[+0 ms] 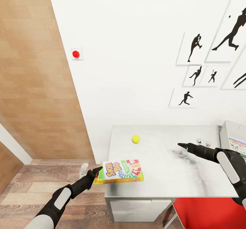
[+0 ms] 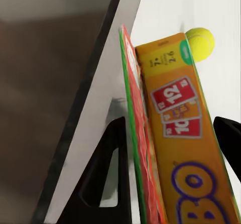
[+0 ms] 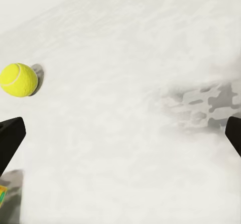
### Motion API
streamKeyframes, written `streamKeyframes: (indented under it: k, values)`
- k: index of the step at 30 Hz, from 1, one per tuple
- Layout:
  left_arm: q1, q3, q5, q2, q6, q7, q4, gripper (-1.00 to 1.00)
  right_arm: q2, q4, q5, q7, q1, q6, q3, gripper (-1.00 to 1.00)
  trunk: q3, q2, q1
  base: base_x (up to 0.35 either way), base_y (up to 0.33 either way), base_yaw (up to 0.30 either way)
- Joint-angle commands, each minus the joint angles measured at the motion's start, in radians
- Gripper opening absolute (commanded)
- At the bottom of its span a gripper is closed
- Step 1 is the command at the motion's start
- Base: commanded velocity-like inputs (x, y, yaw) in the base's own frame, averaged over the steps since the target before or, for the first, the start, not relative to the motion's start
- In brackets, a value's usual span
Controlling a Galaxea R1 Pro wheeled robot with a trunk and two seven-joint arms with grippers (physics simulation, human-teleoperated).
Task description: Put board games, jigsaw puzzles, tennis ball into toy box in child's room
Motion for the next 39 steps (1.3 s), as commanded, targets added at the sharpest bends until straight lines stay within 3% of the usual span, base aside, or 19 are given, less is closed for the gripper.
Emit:
streamKeyframes:
  k: [1,10,16,19,39]
  values:
    - [-0.001,0.003,0.003,0.0,0.007,-0.002,0.0,-1.0,0.0,0.0,0.003,0.005,-0.001,0.005,-0.002,1.0,-0.002,-0.002,0.001,0.0,0.0,0.0]
    - [0.012,-0.001,0.001,0.0,0.006,-0.099,-0.02,-1.0,-0.003,-0.008,0.004,0.008,0.01,0.003,-0.003,1.0,-0.002,-0.002,0.001,0.0,0.0,0.0]
    - [0.04,-0.007,-0.001,-0.001,0.005,-0.174,-0.076,-1.0,-0.007,-0.036,0.004,0.009,0.038,-0.001,-0.008,1.0,-0.002,-0.002,0.001,0.0,0.0,0.0]
    - [0.027,-0.003,0.022,0.016,0.001,-0.192,-0.091,-1.0,0.01,-0.039,0.001,0.005,0.021,0.002,-0.01,1.0,-0.002,-0.002,0.001,0.0,0.0,0.0]
    - [0.027,-0.004,0.022,0.022,0.001,-0.191,-0.092,-1.0,0.016,-0.038,0.001,0.004,0.018,0.002,-0.01,1.0,-0.002,-0.002,0.001,0.0,0.0,0.0]
